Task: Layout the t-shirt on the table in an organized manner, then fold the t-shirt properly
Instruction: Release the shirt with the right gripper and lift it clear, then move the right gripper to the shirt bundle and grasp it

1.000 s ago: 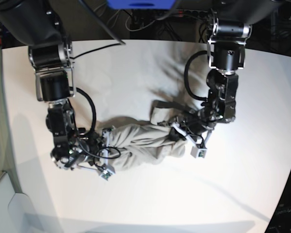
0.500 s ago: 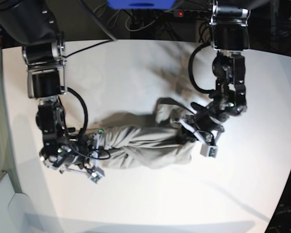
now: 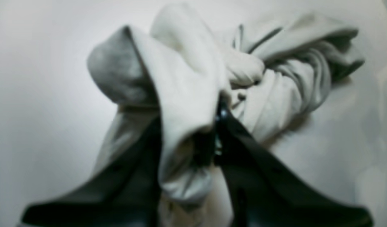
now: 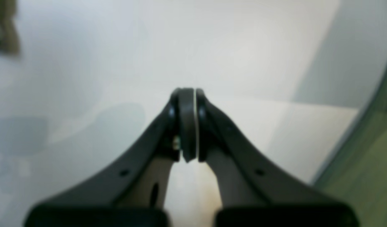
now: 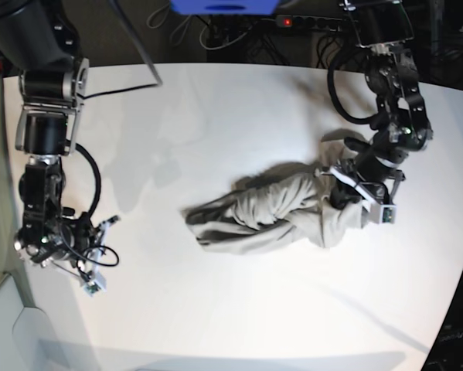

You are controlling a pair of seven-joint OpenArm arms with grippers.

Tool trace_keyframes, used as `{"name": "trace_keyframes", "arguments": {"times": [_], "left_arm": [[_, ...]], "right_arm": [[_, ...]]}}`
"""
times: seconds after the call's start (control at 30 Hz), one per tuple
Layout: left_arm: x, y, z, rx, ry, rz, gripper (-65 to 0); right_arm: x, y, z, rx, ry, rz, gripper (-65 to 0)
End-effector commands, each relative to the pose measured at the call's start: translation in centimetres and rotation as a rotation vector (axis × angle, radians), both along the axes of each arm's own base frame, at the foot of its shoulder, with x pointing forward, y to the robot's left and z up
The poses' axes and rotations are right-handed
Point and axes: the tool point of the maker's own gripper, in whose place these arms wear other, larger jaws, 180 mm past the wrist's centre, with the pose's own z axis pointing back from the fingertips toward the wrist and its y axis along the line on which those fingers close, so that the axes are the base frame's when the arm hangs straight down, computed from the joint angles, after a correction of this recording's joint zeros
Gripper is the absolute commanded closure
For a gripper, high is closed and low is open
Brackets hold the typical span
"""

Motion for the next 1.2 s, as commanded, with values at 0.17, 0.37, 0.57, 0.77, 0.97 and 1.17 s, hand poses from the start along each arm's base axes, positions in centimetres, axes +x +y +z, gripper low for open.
{"name": "trace_keyframes", "arguments": {"times": [0.17, 0.37, 0.57, 0.77, 0.97, 1.17], "left_arm": [[0.6, 0.2, 1.3, -0.004, -0.052, 0.003, -0.5], [0.6, 0.3, 1.1, 0.004, -0.045, 0.002, -0.5], [0.6, 0.3, 1.1, 0.004, -0.045, 0.002, -0.5], [0.4, -0.9, 0.7, 0.005, -0.035, -0.033, -0.5], [0.0, -1.6, 0.4, 0.003, -0.026, -0.053, -0.5], [0.0, -1.6, 0.3, 0.003, -0.023, -0.053, -0.5]], "right_arm": [[0.3, 2.4, 3.6, -0.06, -0.077, 0.05, 0.0], [-1.3, 12.5, 7.3, -0.158, -0.227, 0.355, -19.1], [-3.0, 20.2, 6.6, -0.202, -0.238, 0.612, -43.1], [-1.6, 24.7, 6.1, -0.149, -0.217, 0.682, -45.5], [-1.2, 28.3, 5.1, -0.059, -0.183, 0.714, -42.5], [-1.7, 30.7, 3.6, 0.042, -0.164, 0.741, -42.5]]}}
